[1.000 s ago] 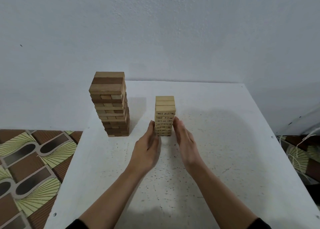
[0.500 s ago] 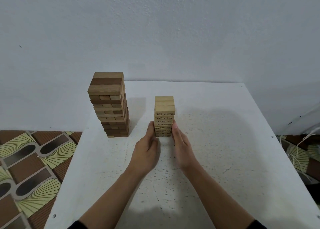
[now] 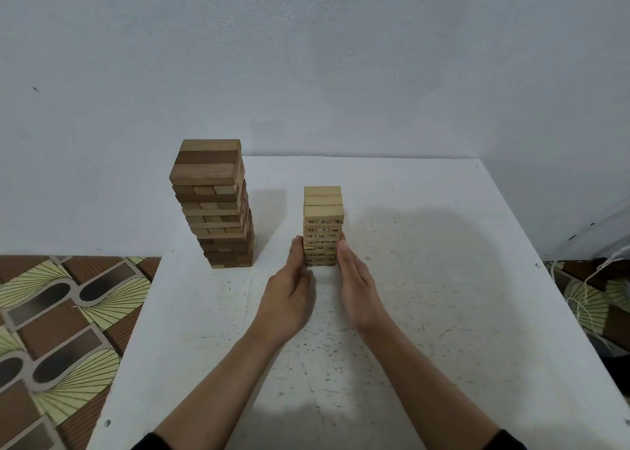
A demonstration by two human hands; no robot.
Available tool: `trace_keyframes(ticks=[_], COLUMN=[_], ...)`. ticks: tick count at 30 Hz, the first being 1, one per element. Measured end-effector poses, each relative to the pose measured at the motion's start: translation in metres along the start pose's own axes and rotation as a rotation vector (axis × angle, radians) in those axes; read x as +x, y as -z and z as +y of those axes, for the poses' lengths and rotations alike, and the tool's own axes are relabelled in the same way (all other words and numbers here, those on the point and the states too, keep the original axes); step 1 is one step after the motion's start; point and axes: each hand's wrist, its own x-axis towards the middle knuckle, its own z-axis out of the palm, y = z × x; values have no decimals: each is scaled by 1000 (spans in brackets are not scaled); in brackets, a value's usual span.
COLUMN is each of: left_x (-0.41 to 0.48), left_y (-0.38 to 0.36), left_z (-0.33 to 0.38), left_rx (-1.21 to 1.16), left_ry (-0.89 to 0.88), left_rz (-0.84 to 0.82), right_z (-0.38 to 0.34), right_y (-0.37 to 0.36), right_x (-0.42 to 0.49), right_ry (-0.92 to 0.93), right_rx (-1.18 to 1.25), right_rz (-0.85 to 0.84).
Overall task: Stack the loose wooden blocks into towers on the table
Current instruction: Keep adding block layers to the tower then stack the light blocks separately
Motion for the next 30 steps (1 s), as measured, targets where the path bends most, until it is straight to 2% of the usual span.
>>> trace_keyframes(ticks=[14,17,20,22,30], left_x=[0,-1,-7,-14,-46], left_y=[8,16,25,31,66], left_z=[5,10,16,13,-3], left_rx=[4,-4,-31,-5,188], left_ry=[-6,-20,7,19,-50], left_rz=[-25,-27,-36,-27,51], right_z=[-3,-8,-13,-14,-16], right_y=[5,11,17,18,-25], right_x=[0,-4,-11,-16,-37], right_ry=[42,75,77,61,56], right_rx=[16,33,-51,-119,-281], right_rz=[-8,92,329,356,-120])
